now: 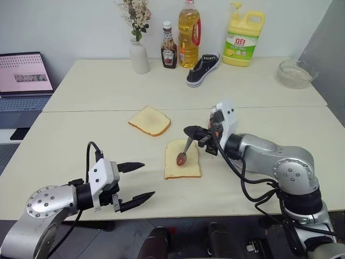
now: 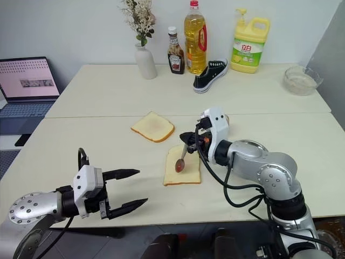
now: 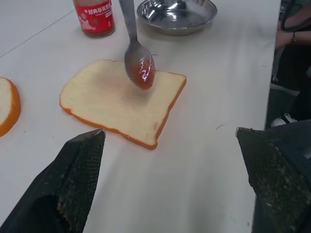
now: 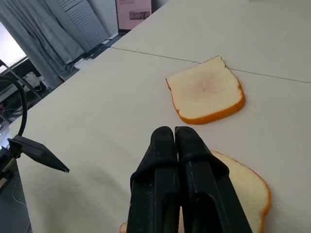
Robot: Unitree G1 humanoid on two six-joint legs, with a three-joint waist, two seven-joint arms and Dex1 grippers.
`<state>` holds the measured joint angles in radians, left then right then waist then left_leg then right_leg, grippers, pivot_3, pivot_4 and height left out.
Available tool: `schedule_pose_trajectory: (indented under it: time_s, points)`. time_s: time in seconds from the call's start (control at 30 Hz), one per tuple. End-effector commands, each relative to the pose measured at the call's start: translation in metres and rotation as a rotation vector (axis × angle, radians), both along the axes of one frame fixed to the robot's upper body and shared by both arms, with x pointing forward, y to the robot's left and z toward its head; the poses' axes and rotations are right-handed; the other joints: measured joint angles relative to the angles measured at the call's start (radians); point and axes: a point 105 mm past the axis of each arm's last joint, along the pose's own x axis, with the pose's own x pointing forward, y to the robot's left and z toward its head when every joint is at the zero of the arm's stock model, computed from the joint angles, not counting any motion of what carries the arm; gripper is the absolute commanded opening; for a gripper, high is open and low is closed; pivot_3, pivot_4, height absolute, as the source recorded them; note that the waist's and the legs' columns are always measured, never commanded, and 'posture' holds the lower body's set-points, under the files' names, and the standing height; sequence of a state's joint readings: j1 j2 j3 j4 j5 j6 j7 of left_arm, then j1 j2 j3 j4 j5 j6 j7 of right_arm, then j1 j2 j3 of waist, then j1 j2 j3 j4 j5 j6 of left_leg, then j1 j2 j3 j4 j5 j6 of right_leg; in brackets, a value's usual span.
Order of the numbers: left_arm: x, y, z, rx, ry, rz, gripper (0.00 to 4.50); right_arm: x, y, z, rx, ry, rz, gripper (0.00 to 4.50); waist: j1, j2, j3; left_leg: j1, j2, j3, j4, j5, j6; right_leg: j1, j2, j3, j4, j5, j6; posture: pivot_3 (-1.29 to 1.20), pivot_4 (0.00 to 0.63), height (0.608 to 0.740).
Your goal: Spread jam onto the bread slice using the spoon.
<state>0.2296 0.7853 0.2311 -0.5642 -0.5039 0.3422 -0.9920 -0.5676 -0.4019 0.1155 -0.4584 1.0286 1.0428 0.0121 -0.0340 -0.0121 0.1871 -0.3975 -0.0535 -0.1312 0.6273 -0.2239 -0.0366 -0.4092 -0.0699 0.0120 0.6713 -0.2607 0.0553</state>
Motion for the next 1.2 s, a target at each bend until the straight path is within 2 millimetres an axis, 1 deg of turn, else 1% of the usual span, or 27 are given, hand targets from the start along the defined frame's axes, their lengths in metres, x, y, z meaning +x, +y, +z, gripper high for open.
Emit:
schedule_pose_trajectory:
  time_s: [0.03,0.13,0.27,0.37,0.53,0.73,1.0,1.13,1.2]
  points:
    - [-0.001,-0.009,0.007,-0.011,-0.035,-0.028,4.50,-0.007,0.008,0.016,-0.022,-0.135,0.044,0.03,0.001,0.000,0.000,0.000,0.000,0.000,0.000,0.000,0.000,0.000,0.000,0.000,0.000,0.000,0.000,0.00,0.150,0.740]
    - [-0.001,-0.012,0.007,-0.016,-0.038,-0.034,4.50,-0.008,0.013,0.016,-0.055,-0.186,0.063,0.03,0.001,0.000,0.000,0.000,0.000,0.000,0.000,0.000,0.000,0.000,0.000,0.000,-0.001,0.000,0.000,0.00,0.150,0.740]
    - [0.000,-0.013,0.007,-0.016,-0.044,-0.036,4.50,-0.005,0.014,0.015,-0.083,-0.236,0.066,0.03,0.002,0.000,0.000,0.000,0.000,0.000,0.000,0.000,0.000,0.000,0.000,0.000,-0.001,0.000,0.000,0.00,0.150,0.740]
    - [0.000,-0.014,0.006,-0.015,-0.045,-0.038,4.50,-0.002,0.014,0.020,-0.111,-0.301,0.064,0.03,0.002,0.000,0.000,-0.001,0.000,0.000,0.000,0.000,0.000,0.000,0.000,-0.001,-0.002,0.000,0.000,0.00,0.150,0.740]
    - [0.001,-0.017,0.007,-0.015,-0.048,-0.040,4.50,-0.003,0.016,0.024,-0.137,-0.374,0.093,0.03,0.002,0.000,0.000,-0.001,0.001,0.000,-0.002,0.000,0.000,0.001,0.001,-0.002,-0.008,0.003,-0.004,0.00,0.150,0.740]
    - [0.006,-0.016,0.009,-0.016,-0.055,-0.041,4.50,-0.010,0.019,0.027,-0.177,-0.452,0.150,0.03,0.003,0.000,0.000,-0.002,0.001,0.000,-0.002,0.000,0.000,0.001,0.001,-0.002,-0.008,0.004,-0.004,0.00,0.150,0.740]
    - [0.005,-0.011,0.003,-0.005,-0.042,-0.051,4.50,-0.025,0.024,0.038,-0.167,-0.539,0.221,0.03,0.003,0.000,0.000,-0.002,0.001,-0.001,-0.002,0.000,0.000,0.001,0.001,-0.002,-0.008,0.004,-0.004,0.00,0.150,0.740]
    - [0.005,-0.009,0.001,-0.005,-0.042,-0.054,4.50,-0.026,0.023,0.039,-0.170,-0.551,0.233,0.03,0.003,0.000,0.000,-0.002,0.001,-0.001,-0.002,0.000,0.000,0.001,0.001,-0.002,-0.009,0.004,-0.003,0.00,0.150,0.740]
    - [0.005,-0.008,0.000,-0.005,-0.040,-0.052,4.50,-0.024,0.021,0.036,-0.155,-0.516,0.221,0.03,0.003,0.000,0.000,-0.002,0.001,-0.001,-0.002,0.000,0.000,0.001,0.001,-0.002,-0.009,0.004,-0.004,0.00,0.150,0.740]
